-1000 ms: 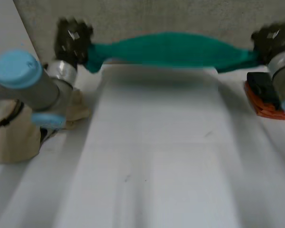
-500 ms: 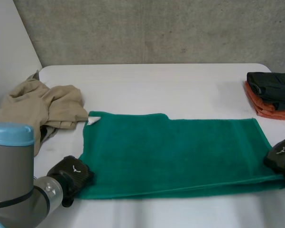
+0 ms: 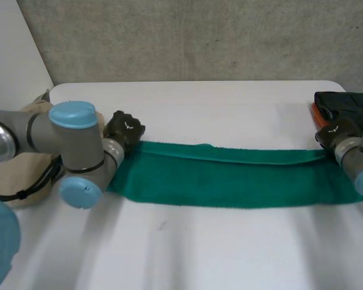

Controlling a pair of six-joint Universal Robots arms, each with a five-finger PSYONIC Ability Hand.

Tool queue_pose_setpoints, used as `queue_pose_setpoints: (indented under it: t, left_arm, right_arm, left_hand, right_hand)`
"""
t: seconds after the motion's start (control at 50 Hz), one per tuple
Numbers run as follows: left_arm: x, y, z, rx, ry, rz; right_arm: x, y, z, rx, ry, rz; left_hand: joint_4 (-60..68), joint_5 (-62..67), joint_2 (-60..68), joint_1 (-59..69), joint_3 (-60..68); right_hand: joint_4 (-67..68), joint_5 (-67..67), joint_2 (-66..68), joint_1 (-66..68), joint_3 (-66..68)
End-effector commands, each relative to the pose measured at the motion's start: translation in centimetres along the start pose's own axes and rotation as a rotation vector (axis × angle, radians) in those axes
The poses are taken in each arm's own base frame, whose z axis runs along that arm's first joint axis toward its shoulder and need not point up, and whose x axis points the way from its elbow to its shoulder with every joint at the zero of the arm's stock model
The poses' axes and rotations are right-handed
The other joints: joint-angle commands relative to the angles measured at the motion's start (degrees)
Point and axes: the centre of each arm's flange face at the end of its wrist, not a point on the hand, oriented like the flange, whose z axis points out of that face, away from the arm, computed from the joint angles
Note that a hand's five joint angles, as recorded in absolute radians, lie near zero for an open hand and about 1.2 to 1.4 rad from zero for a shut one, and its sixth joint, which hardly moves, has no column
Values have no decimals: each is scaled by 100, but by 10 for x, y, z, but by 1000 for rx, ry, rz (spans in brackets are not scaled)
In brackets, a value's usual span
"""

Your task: Fold the laundry.

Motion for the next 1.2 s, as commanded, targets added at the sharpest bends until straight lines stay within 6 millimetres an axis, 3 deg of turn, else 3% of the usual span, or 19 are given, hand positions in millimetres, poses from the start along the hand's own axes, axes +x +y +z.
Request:
queue_pose_setpoints:
  t: [0.02,0.04,0.06,0.08,0.16,0.24,0.34,0.42,0.54,0.62,0.68,0.78,0.88,0.96,1.06,1.12,1.2]
  left_arm:
    - [1,-5,20,53,-36,2]
    - [4,-5,22,63,-37,4]
    - [7,-8,22,73,-36,6]
    - [10,-12,21,87,-31,10]
    - [14,-25,19,137,-48,9]
    - [7,-38,16,180,-84,9]
    - [-22,-61,2,233,-142,-9]
    - [-23,-58,-4,216,-126,-28]
    - [-12,-44,-7,175,-84,-31]
    - [-13,-31,1,150,-84,-35]
    - [-6,-16,12,132,-68,-37]
    - [4,0,36,151,-47,-38]
    - [-1,11,62,183,-103,-39]
    - [-17,1,78,279,-197,-57]
    - [-33,-12,84,389,-281,-142]
    - [-37,-26,76,423,-280,-192]
    - [-56,-48,54,450,-286,-225]
  right_arm:
    - [-1,-6,25,2,54,-5]
    - [-2,-6,27,-2,57,-8]
    - [-3,-8,28,-1,61,-10]
    - [-6,-11,28,3,60,-14]
    - [-6,-29,21,47,80,10]
    - [25,-52,2,111,143,121]
    - [50,-72,-22,176,184,204]
    - [51,-71,-35,158,139,207]
    - [39,-51,-39,63,-29,210]
    - [7,-35,-26,19,-195,263]
    - [-2,-32,-13,23,-221,318]
    - [-22,-21,28,50,-203,426]
    - [-25,-20,61,141,-103,448]
    - [-14,-24,78,238,40,447]
    - [4,-31,81,307,173,466]
    - [21,-41,67,324,191,498]
    - [47,-58,36,356,203,539]
  left_hand:
    - [621,903,620,880,650]
    - [-4080,-3798,-4081,-3822,-4051]
    - [-5881,-5600,-5883,-5623,-5853]
    - [-5184,-4902,-5185,-4925,-5155]
    - [-5844,-5563,-5846,-5586,-5816]
    - [-5881,-5600,-5883,-5623,-5853]
    - [-5881,-5600,-5883,-5623,-5853]
    - [-5881,-5600,-5883,-5623,-5853]
    - [-5881,-5600,-5883,-5623,-5853]
    - [-5881,-5600,-5883,-5623,-5853]
    - [-5881,-5600,-5883,-5623,-5853]
    - [-5877,-5596,-5878,-5619,-5848]
    - [-5826,-5545,-5828,-5568,-5798]
    - [-5742,-5461,-5743,-5484,-5714]
    - [-5725,-5444,-5727,-5467,-5697]
    - [-5725,-5444,-5727,-5467,-5697]
    - [-5742,-5461,-5743,-5484,-5714]
  right_hand:
    - [-4684,-4721,-4602,-4312,-4647]
    - [-5878,-5915,-5796,-5506,-5841]
    - [-5878,-5915,-5796,-5506,-5841]
    - [-5878,-5915,-5796,-5506,-5841]
    - [-5878,-5915,-5796,-5506,-5841]
    - [-5878,-5915,-5796,-5506,-5841]
    - [-5878,-5915,-5796,-5506,-5841]
    - [-5878,-5915,-5796,-5506,-5841]
    - [-5878,-5915,-5796,-5506,-5841]
    - [-5878,-5915,-5796,-5506,-5841]
    - [-5878,-5915,-5796,-5506,-5841]
    - [-5878,-5915,-5796,-5506,-5841]
    - [-5878,-5915,-5796,-5506,-5841]
    - [-5878,-5915,-5796,-5506,-5841]
    - [-5878,-5915,-5796,-5506,-5841]
    - [-5878,-5915,-5796,-5506,-5841]
    - [-5878,-5915,-5796,-5506,-5841]
